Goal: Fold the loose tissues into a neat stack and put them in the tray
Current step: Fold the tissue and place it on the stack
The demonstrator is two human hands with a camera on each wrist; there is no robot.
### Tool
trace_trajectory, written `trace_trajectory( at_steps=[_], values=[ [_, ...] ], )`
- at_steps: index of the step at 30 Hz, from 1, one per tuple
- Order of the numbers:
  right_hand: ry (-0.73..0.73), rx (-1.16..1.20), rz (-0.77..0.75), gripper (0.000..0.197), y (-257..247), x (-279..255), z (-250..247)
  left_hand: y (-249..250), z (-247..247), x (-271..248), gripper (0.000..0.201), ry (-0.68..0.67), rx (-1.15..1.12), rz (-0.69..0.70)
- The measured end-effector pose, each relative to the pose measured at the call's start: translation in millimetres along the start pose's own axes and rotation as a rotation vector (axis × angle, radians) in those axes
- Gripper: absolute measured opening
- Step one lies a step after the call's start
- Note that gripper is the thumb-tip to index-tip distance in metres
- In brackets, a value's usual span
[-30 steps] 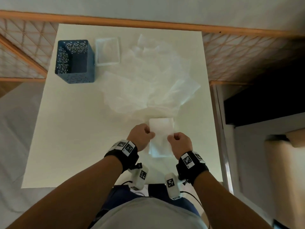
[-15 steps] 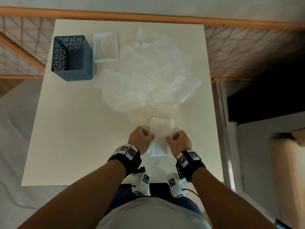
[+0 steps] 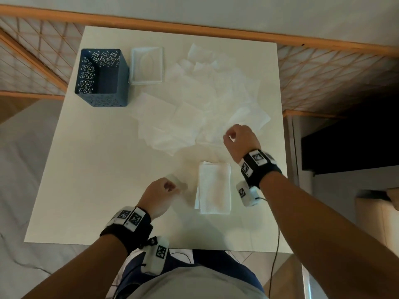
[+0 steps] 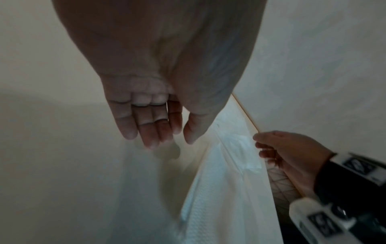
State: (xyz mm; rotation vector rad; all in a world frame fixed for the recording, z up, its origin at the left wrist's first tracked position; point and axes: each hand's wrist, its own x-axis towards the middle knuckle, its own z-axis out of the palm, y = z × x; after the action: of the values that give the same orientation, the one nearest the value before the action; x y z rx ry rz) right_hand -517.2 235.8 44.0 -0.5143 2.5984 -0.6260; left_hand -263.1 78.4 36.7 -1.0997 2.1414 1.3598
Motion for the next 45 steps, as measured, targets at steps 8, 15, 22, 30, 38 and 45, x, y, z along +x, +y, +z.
trace_trajectory(
  at_steps=[8, 15, 22, 30, 38, 45],
  values=[
    [-0.146, -0.114, -0.083, 0.054, -63, 78, 25, -24, -5, -5, 0.013, -0.033, 0.059, 0.021],
    [-0.145, -0.126, 0.019, 0.051, -94, 110, 54, -17, -12, -8, 0.007, -0.017, 0.088, 0.108],
    [-0.156, -0.094, 0.025, 0.024, -93, 107, 64, -12, -29, -1, 0.007, 0.022, 0.058, 0.119],
    [0.042, 0.015, 0.161, 0.077, -85, 97, 69, -6, -31, 11, 0.006, 0.016, 0.067, 0.105],
    [-0.017, 0.228, 0.275, 0.045, -88, 114, 62, -9, -31, 7, 0.007, 0.010, 0.077, 0.077],
    [0.020, 0.383, 0.219, 0.035, -95, 103, 45, 0, -33, 12, 0.006, 0.012, 0.057, 0.088]
  ],
)
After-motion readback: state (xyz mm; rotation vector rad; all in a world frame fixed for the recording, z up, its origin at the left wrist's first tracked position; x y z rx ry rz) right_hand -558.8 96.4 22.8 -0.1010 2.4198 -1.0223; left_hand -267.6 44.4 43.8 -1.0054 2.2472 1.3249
